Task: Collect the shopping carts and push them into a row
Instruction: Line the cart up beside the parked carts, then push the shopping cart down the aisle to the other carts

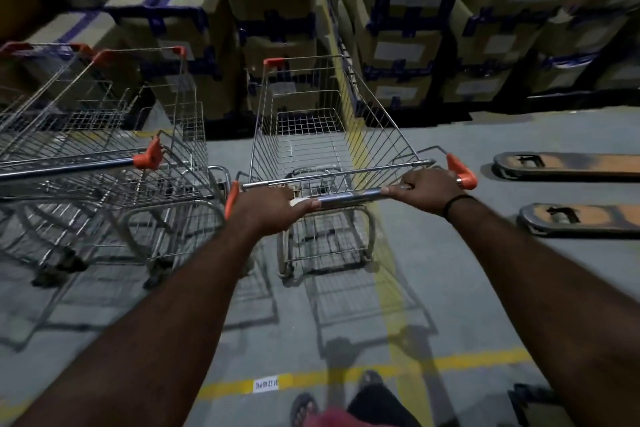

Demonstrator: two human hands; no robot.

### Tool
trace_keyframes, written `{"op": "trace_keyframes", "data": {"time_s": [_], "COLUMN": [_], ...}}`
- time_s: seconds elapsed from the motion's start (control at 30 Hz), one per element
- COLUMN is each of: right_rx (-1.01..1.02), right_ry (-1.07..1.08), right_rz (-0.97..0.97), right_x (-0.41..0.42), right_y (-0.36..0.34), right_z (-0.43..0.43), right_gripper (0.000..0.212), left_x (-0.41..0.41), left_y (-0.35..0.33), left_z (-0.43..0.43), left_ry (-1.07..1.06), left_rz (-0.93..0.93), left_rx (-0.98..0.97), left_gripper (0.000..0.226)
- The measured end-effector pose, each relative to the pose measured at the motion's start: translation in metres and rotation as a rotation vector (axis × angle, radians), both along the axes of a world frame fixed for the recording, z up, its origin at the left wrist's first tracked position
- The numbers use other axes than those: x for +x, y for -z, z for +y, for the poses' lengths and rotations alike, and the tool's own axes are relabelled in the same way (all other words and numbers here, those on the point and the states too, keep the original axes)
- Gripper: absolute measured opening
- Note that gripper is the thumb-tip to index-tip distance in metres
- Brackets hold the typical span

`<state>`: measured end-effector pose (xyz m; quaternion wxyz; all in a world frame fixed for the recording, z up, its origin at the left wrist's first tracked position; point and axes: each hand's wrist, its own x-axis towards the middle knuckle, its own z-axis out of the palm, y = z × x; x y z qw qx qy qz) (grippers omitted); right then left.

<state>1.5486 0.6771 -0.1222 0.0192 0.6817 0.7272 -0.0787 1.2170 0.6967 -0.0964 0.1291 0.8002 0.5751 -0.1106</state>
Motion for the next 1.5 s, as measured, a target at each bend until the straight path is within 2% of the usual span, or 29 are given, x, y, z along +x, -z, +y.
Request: {"op": "trace_keyframes", "data": {"time_s": [0.3,0.47,0.63,0.9,1.03,1.13,1.2,1.3,1.5], "right_rx": [-0.079,-0.099,-0.127,-0.032,-0.034,-0.029,-0.015,-0.003,-0.006], "right_ry": [-0.041,-0.079,-0.105,-0.106,-0.073,-0.025,0.012,0.044,0.103], "right_rz": [0.027,0.033,-0.006,-0.044,-0.039,-0.011,0.037,0.075,0.033], "right_x": [0.006,0.014,0.022,0.024,0.022,0.010,-0.001,-0.017,-0.035], "right_y": [-0.007,-0.008,-0.014,-0.008,-0.008,-0.007,-0.005,-0.002,0.004], "right_z": [-0.031,-0.060,-0.097,-0.149,-0.168,-0.180,-0.190,-0.208,-0.247], "right_gripper": [0.072,0.099,0.078,0.076,0.080,0.081,0.069,0.056,0.066], "left_x": [0.009,0.011,0.022,0.026,0.032,0.041,0.045,0.041,0.028], "left_y": [0.008,0.015,0.011,0.017,0.021,0.035,0.043,0.043,0.040], "left_z": [-0.040,-0.072,-0.110,-0.156,-0.180,-0.200,-0.208,-0.217,-0.242], "left_ry": [-0.042,-0.044,-0.094,-0.129,-0.096,-0.182,-0.239,-0.242,-0.210], "left_rz": [0.055,0.075,0.081,0.103,0.126,-0.017,-0.103,-0.128,-0.094], "left_rx": [0.118,0.156,0.089,0.116,0.227,0.353,0.374,0.357,0.293], "left_gripper": [0.114,0.112,0.112,0.106,0.081,0.065,0.056,0.056,0.066]}}
